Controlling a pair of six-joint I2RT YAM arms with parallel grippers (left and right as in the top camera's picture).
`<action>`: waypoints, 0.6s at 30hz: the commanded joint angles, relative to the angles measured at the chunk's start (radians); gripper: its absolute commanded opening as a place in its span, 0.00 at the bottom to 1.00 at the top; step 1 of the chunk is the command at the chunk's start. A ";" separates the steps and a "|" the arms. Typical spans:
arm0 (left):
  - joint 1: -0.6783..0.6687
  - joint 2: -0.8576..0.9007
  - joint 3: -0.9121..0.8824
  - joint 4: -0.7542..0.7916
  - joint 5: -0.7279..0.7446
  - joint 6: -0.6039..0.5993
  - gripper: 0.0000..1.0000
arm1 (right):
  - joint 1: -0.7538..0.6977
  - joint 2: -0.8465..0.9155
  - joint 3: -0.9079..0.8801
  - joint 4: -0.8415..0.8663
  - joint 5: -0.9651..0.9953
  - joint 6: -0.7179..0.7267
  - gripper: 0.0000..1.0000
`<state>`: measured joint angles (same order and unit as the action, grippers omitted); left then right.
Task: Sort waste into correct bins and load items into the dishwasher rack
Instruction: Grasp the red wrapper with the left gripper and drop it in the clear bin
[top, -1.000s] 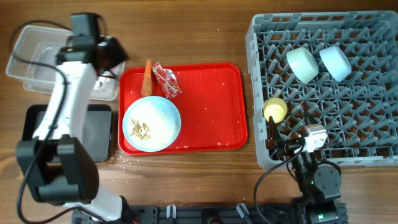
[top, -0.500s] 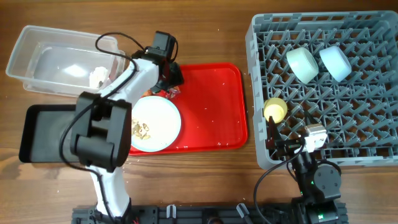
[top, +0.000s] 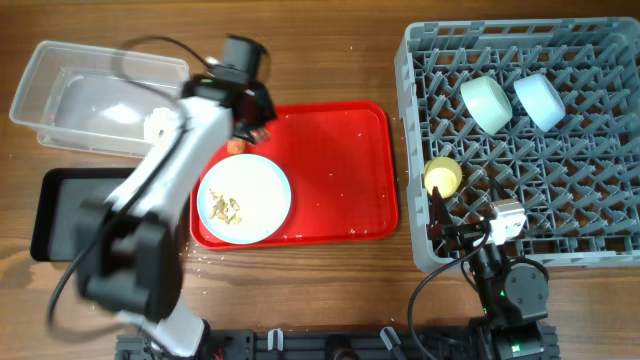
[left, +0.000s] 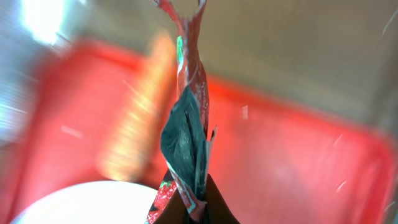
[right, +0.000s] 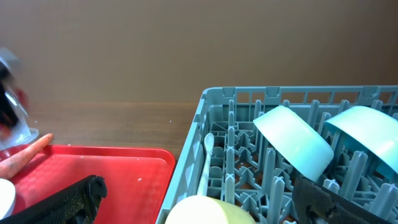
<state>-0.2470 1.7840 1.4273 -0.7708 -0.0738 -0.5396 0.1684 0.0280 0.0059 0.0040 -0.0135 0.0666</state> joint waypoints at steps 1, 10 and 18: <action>0.153 -0.070 0.019 0.005 -0.179 0.008 0.04 | -0.005 0.001 0.000 0.003 0.013 0.013 1.00; 0.390 0.013 0.051 0.138 0.081 0.061 0.52 | -0.005 0.001 0.000 0.003 0.013 0.013 1.00; 0.137 -0.011 0.056 -0.036 0.074 0.288 0.54 | -0.005 0.001 0.000 0.003 0.013 0.013 1.00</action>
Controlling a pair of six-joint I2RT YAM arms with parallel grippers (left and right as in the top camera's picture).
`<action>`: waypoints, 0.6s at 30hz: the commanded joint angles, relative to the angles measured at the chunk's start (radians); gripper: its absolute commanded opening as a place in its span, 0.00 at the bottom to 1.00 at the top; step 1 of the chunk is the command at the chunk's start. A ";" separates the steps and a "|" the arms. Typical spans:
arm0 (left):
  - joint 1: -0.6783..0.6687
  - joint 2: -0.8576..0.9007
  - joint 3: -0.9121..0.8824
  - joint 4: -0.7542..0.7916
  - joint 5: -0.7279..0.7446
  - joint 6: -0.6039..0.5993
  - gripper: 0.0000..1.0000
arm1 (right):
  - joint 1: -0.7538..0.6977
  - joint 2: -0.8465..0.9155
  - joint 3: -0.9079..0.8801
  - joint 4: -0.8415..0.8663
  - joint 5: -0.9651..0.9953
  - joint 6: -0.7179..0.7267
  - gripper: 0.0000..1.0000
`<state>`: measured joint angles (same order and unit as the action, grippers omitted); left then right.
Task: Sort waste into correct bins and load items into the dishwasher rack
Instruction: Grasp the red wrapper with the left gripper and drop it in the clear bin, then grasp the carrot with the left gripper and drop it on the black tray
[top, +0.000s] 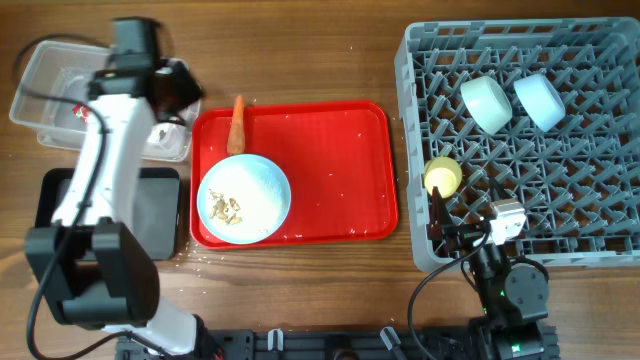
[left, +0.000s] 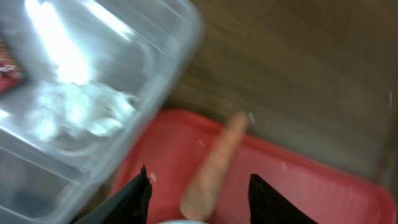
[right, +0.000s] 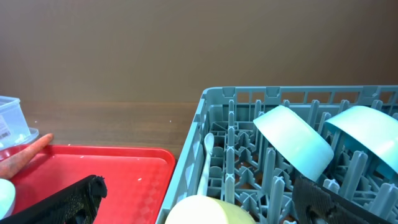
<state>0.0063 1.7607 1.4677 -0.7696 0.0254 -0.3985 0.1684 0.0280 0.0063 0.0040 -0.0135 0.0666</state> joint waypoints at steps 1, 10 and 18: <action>-0.155 0.034 0.006 -0.039 -0.088 0.160 0.57 | -0.005 0.001 -0.001 0.003 0.013 0.013 1.00; -0.204 0.281 -0.021 0.006 -0.203 0.160 0.58 | -0.005 0.001 -0.001 0.003 0.013 0.013 1.00; -0.193 0.310 -0.007 -0.006 -0.203 0.153 0.18 | -0.005 0.001 -0.001 0.003 0.013 0.013 0.99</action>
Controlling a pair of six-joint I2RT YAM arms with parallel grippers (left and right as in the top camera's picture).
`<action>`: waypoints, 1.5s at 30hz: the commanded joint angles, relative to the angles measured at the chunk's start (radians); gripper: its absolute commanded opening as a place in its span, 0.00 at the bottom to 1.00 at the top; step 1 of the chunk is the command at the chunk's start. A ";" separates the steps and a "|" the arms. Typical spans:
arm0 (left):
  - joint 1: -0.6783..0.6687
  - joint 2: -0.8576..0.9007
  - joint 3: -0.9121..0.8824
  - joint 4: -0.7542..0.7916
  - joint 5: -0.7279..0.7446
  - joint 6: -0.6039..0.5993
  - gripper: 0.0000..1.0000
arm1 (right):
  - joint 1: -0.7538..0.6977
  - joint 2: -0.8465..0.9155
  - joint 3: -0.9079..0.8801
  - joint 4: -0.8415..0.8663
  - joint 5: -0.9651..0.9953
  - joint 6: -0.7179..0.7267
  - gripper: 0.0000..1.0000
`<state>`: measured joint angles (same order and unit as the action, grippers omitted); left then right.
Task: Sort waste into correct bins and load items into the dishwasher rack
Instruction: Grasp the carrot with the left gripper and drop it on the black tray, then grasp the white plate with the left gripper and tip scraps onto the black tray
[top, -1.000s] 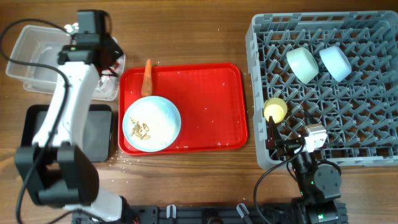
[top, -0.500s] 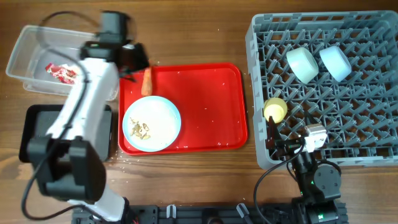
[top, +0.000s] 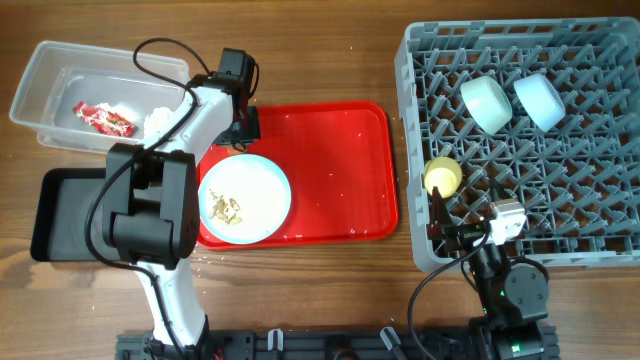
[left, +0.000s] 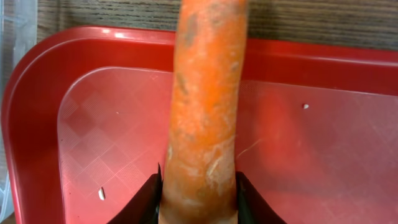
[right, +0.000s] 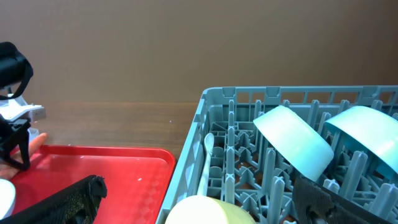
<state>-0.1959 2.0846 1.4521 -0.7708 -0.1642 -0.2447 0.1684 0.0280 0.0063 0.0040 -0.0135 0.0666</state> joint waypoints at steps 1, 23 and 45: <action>0.016 -0.032 0.026 -0.011 -0.014 -0.008 0.15 | -0.005 0.001 -0.001 0.003 0.013 0.012 1.00; 0.522 -0.429 -0.271 -0.341 -0.011 -0.607 0.04 | -0.005 0.001 -0.001 0.003 0.013 0.013 1.00; -0.326 -0.420 -0.237 -0.211 -0.052 -0.282 0.64 | -0.005 0.001 -0.001 0.003 0.013 0.013 1.00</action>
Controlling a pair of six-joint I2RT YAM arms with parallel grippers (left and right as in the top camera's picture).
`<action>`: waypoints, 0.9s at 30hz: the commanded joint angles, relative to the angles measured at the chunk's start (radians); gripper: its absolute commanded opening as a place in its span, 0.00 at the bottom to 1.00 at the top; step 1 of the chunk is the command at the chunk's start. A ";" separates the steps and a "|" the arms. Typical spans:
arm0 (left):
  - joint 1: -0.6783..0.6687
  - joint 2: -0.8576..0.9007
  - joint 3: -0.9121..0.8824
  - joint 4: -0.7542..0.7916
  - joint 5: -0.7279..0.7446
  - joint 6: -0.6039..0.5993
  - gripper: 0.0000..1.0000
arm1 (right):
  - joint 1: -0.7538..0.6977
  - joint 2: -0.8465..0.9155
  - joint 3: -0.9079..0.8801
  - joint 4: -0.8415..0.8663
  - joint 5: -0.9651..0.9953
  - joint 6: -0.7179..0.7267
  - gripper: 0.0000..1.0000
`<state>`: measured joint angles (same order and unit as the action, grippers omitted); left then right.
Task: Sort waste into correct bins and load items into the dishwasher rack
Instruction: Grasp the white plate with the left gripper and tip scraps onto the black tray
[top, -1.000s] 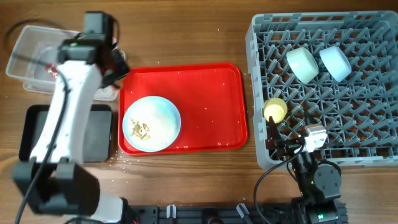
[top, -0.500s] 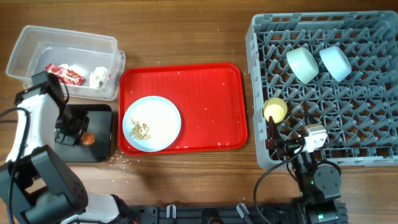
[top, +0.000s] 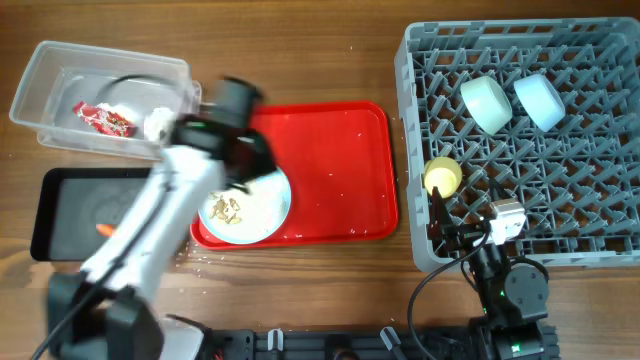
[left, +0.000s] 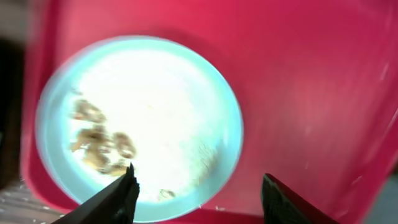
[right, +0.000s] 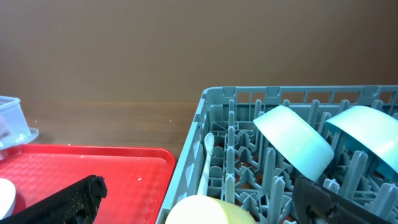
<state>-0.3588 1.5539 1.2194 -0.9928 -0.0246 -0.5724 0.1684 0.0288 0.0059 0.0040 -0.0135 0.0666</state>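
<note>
My left gripper (left: 202, 199) is open and holds nothing, hovering over the light blue plate (left: 161, 112) with its food scraps (left: 99, 140). From overhead the left gripper (top: 252, 158) is blurred above the plate (top: 265, 208) on the red tray (top: 340, 170). A small orange carrot (top: 103, 229) lies in the black bin (top: 60, 190). A red wrapper (top: 103, 118) lies in the clear bin (top: 60, 60). My right gripper (right: 199, 208) is open at the near left corner of the grey dishwasher rack (top: 560, 200).
The rack holds two pale bowls (top: 487, 102) (top: 538, 100) on edge, a yellow cup (top: 442, 177) and a white spoon (right: 207, 155). Crumpled white paper (top: 157, 122) sits in the clear bin. Bare wood lies between tray and rack.
My left gripper's fingers were either side of the carrot at the tray's back left corner. The carrot now lies in the black bin, and the gripper is open over the plate. The right arm is unmoved.
My left gripper first held the red wrapper above the tray. Then the wrapper lay in the clear bin and the gripper was open beside it. After that it was round the carrot on the tray. Now the carrot is in the black bin.
</note>
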 joint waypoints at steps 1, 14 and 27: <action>-0.208 0.151 -0.004 0.022 -0.223 0.045 0.63 | -0.005 0.000 0.000 0.003 0.013 0.013 1.00; -0.285 0.415 -0.004 0.190 -0.257 0.041 0.07 | -0.005 0.000 0.000 0.003 0.013 0.013 1.00; -0.285 0.381 0.039 0.061 -0.377 -0.019 0.04 | -0.005 0.000 0.000 0.003 0.013 0.013 1.00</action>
<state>-0.6434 1.9564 1.2373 -0.8738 -0.3511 -0.5442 0.1684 0.0288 0.0059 0.0040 -0.0135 0.0666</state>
